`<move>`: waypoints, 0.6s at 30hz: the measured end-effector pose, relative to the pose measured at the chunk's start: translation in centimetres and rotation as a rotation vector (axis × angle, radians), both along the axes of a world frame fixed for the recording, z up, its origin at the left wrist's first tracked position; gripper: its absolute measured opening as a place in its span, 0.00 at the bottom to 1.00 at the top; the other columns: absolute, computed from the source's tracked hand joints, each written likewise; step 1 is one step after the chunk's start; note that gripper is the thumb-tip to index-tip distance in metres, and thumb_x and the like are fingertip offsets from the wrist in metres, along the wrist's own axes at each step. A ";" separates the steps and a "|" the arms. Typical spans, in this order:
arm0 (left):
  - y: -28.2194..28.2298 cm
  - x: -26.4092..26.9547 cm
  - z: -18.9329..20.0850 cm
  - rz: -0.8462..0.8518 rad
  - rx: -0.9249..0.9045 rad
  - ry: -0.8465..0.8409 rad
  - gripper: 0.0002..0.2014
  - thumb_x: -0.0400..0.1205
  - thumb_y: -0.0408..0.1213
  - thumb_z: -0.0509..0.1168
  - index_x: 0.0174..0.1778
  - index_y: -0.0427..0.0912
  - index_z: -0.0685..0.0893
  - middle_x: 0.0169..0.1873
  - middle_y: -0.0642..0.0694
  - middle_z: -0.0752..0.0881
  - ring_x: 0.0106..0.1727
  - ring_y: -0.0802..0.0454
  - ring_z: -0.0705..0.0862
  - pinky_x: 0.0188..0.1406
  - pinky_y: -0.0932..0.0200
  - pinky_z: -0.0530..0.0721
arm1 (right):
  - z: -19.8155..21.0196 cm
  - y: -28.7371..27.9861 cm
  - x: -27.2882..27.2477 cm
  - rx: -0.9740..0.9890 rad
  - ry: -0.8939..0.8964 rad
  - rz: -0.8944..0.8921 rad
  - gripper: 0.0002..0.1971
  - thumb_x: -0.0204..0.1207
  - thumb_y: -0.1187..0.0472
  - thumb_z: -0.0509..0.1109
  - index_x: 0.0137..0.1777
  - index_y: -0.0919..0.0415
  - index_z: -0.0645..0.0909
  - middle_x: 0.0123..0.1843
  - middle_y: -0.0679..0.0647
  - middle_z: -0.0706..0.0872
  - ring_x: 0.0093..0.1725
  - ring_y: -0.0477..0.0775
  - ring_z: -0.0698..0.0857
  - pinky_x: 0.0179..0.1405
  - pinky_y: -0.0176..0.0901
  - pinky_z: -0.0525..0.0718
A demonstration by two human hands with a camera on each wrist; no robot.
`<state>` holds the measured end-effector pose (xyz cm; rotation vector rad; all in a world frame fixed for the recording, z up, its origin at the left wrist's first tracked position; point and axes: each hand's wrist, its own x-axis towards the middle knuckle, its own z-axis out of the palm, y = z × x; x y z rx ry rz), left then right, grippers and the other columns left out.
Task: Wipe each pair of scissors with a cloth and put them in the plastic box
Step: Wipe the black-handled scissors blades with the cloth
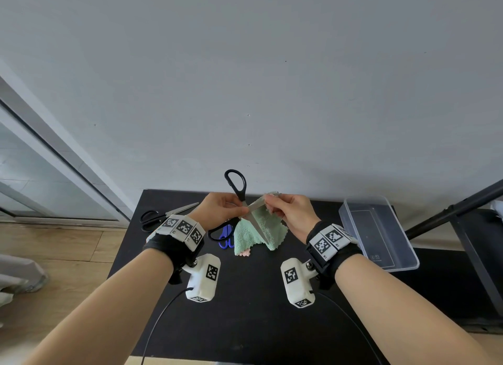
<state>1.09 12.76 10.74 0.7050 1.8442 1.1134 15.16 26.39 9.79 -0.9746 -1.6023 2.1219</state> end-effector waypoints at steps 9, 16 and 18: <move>-0.6 -0.4 -0.6 0.003 -0.047 0.009 0.04 0.77 0.38 0.73 0.41 0.42 0.86 0.31 0.54 0.91 0.35 0.65 0.86 0.41 0.70 0.76 | 0.1 0.9 0.6 0.017 -0.009 0.010 0.11 0.74 0.65 0.74 0.31 0.66 0.83 0.28 0.52 0.82 0.31 0.47 0.78 0.37 0.34 0.76; -1.3 0.1 -0.9 0.026 -0.085 0.016 0.10 0.76 0.42 0.74 0.46 0.38 0.88 0.37 0.46 0.92 0.31 0.63 0.81 0.37 0.66 0.74 | -0.4 1.6 1.2 0.028 -0.035 0.035 0.10 0.74 0.64 0.74 0.32 0.65 0.84 0.28 0.52 0.82 0.33 0.48 0.79 0.39 0.36 0.78; -1.7 0.0 -0.7 0.044 -0.098 0.026 0.08 0.77 0.40 0.73 0.44 0.38 0.87 0.33 0.51 0.91 0.25 0.67 0.79 0.35 0.68 0.74 | -0.5 1.9 1.4 0.023 -0.047 0.002 0.12 0.74 0.63 0.74 0.28 0.62 0.84 0.28 0.51 0.82 0.33 0.49 0.78 0.40 0.38 0.76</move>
